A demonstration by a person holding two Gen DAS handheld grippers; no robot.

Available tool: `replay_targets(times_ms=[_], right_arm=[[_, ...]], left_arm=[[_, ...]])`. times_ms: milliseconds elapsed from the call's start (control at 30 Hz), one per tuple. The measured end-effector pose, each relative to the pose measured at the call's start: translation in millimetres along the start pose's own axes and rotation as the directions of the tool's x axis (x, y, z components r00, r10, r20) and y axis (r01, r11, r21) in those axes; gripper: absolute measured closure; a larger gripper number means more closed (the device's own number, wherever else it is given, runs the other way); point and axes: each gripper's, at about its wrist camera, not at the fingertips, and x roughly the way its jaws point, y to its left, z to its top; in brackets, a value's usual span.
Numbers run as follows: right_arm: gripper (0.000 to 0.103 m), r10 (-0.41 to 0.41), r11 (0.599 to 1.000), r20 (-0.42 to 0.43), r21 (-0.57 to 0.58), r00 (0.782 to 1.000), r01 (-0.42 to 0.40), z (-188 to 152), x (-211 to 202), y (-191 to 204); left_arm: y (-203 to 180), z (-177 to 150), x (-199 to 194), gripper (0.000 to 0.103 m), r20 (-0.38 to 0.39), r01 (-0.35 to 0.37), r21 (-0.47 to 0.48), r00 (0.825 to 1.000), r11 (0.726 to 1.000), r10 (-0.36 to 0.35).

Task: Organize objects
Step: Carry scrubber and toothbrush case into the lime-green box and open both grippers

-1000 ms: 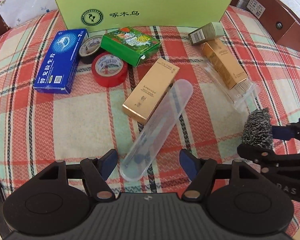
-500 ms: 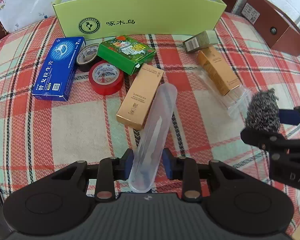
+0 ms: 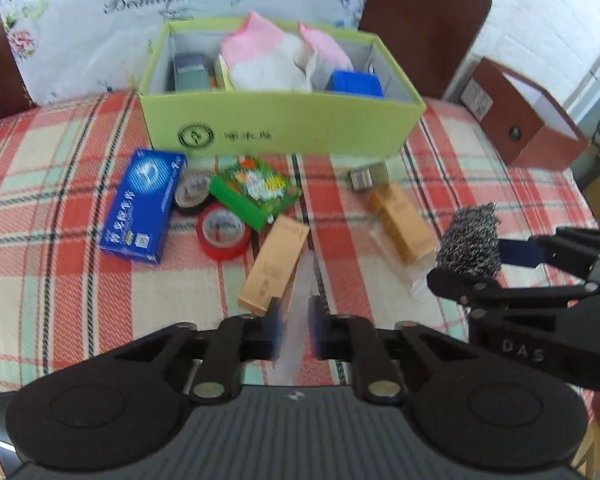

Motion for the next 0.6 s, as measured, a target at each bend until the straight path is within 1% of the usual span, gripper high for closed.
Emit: replay_targets(times_ms=[167, 267, 300, 333, 400, 467, 533, 600], right_arm=[[0.052, 0.02, 1.0, 0.026, 0.005, 0.999, -0.02, 9.0, -4.0, -1.6], [0.052, 0.03, 0.999, 0.034, 0.009, 0.999, -0.03, 13.7, -5.1, -3.3], [0.052, 0.035, 0.999, 0.035, 0.01, 0.999, -0.035, 15.3, -5.3, -3.7], [0.052, 0.038, 0.999, 0.037, 0.009, 0.999, -0.039, 17.0, -5.1, -4.1], [0.052, 0.034, 0.999, 0.036, 0.007, 0.999, -0.034, 18.4, -3.3, -3.8], [0.052, 0.034, 0.999, 0.028, 0.01, 0.999, -0.034, 18.2, -0.3, -4.9], [0.052, 0.033, 0.999, 0.02, 0.015, 0.999, -0.033, 17.3, 1.8, -6.3], [0.052, 0.029, 0.999, 0.013, 0.023, 0.999, -0.029, 15.6, 3.2, -8.3]], left_arm=[[-7.1, 15.6, -3.7, 0.093, 0.044, -0.005, 0.009, 0.999, 1.0, 0.005], [-3.0, 19.6, -10.1, 0.094, 0.054, 0.005, -0.01, 0.999, 1.0, -0.004], [-1.8, 21.1, -11.3, 0.101, 0.058, 0.007, -0.01, 0.998, 1.0, -0.006], [-1.0, 22.3, -12.3, 0.103, 0.06, 0.007, -0.006, 0.998, 1.0, -0.007], [-1.4, 23.0, -12.1, 0.103, 0.066, -0.007, 0.028, 0.998, 1.0, 0.005], [0.1, 20.0, -5.4, 0.103, 0.037, -0.01, 0.062, 0.999, 0.998, 0.008], [5.5, 12.9, 3.1, 0.103, -0.002, -0.015, 0.059, 1.0, 0.998, 0.015], [12.2, 4.1, 9.3, 0.103, -0.039, -0.005, 0.041, 0.999, 0.999, 0.006]])
